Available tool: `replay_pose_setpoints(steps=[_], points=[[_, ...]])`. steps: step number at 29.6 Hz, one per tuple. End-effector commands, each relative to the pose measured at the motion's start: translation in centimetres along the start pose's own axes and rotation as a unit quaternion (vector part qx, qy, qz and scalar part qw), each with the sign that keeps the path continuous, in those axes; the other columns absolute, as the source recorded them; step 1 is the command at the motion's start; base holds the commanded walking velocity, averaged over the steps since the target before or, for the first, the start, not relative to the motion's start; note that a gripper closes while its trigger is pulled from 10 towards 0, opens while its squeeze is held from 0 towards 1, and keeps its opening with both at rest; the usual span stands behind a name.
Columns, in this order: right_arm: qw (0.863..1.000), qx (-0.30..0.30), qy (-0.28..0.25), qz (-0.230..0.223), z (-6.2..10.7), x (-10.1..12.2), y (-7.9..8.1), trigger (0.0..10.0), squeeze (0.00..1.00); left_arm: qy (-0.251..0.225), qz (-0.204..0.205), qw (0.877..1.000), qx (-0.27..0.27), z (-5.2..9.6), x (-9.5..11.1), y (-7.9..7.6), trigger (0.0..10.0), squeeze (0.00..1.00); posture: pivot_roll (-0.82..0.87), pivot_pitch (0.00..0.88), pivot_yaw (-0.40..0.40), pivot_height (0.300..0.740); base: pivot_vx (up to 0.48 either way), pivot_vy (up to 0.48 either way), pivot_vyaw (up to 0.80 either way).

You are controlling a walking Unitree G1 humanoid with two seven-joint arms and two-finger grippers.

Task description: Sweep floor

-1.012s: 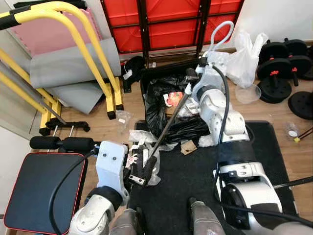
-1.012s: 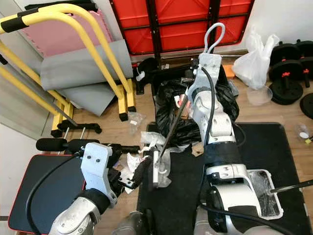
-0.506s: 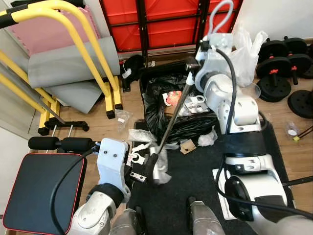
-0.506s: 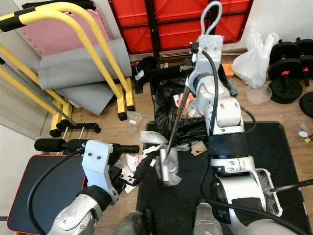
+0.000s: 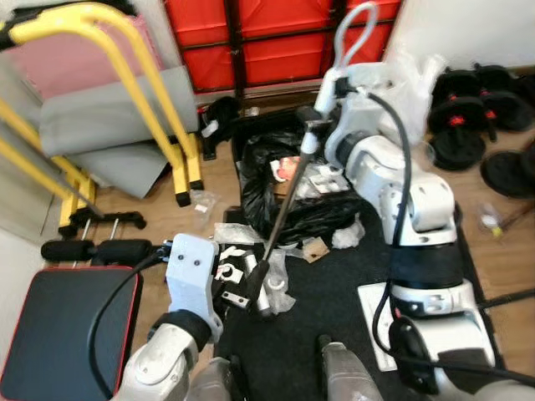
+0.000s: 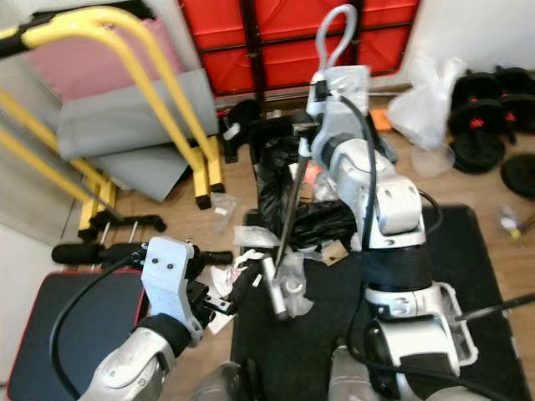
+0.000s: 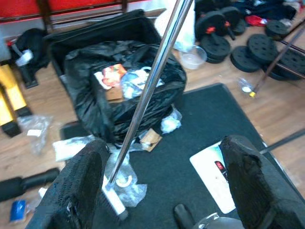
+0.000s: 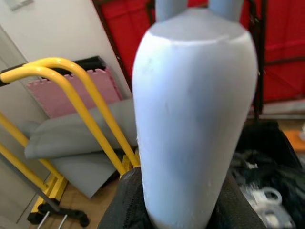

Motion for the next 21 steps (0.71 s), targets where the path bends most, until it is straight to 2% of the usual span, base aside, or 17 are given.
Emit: replay_pose_setpoints(steps=[1,21], points=[[1.000,0.019,0.004,-0.005,0.3,0.1,0.7,10.0,0.00,0.022,0.008,1.000,-0.009,0.1,-0.9,0.0,10.0,0.00,-0.10,0.278,0.022,0.740,0.000,0.000,-0.78],[0.998,0.032,0.059,-0.001,0.7,-1.1,1.2,10.0,0.00,0.023,0.002,1.000,-0.017,-0.3,-1.1,-0.1,10.0,0.00,-0.11,0.256,0.019,0.740,0.000,0.000,-0.77]])
Point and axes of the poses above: a point about 5 cm out from each wrist's last joint towards the gripper, its own z axis pointing back from the gripper into the wrist, its own x axis along the axis of the wrist's last joint, y = z × x, the point moved 2 cm from there along -z, pointing out of the wrist towards the gripper, and after that the axes turned 3 degrees about z, right-handed, at the moved point
